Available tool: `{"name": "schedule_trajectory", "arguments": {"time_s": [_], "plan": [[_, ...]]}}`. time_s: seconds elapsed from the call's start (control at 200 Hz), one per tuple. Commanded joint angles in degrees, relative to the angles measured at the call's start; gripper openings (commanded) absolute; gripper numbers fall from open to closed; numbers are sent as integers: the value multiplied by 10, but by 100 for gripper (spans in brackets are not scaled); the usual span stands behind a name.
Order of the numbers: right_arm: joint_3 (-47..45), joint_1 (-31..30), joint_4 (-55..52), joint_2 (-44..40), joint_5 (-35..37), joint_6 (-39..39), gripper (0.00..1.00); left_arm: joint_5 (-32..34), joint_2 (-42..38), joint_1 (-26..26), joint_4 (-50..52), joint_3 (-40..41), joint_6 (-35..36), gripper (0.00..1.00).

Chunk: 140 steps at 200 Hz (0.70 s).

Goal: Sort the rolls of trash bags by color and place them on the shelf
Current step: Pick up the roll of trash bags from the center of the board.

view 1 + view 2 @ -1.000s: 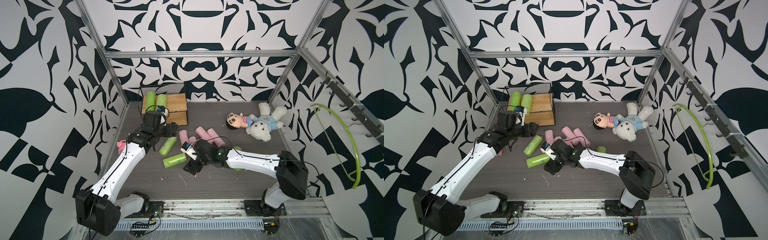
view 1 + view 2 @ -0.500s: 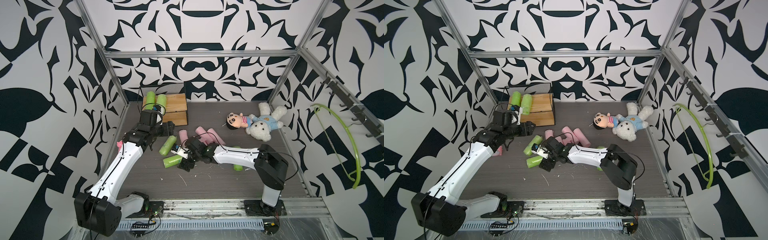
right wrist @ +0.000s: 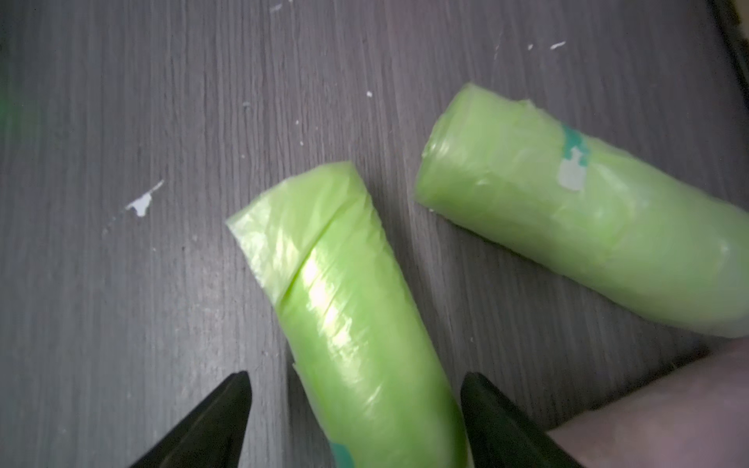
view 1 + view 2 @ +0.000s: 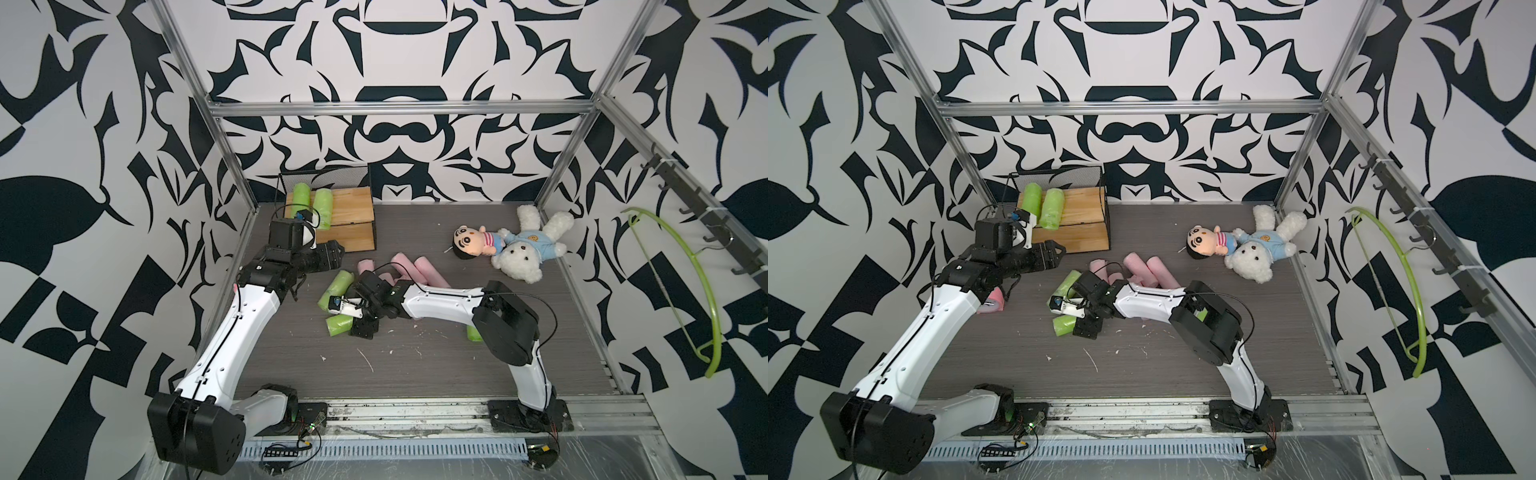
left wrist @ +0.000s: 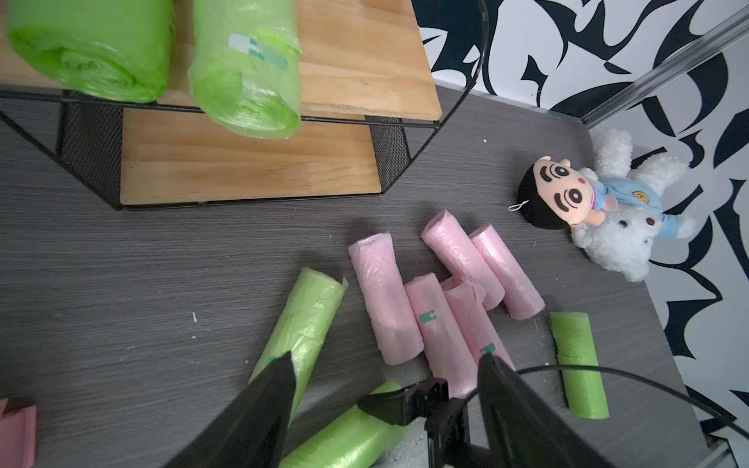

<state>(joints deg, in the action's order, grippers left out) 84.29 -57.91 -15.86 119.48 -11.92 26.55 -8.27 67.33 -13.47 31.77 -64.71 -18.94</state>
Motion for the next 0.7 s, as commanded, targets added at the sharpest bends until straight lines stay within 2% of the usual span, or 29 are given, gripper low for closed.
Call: {"name": "schedule_trajectory", "arguments": {"time_s": [0.0, 0.17, 0.445, 0.695], "plan": [[30, -5, -33, 2, 12, 41, 83, -23, -14, 5, 14, -17, -1, 78], [37, -19, -38, 14, 58, 70, 70, -58, -15, 10, 17, -17, -5, 78], [-12, -39, -27, -20, 108, 56, 47, -122, -26, 10, 26, -10, -13, 78], [-95, -48, 12, -106, 146, 3, 38, -179, -39, 10, 17, 4, -16, 78]]}}
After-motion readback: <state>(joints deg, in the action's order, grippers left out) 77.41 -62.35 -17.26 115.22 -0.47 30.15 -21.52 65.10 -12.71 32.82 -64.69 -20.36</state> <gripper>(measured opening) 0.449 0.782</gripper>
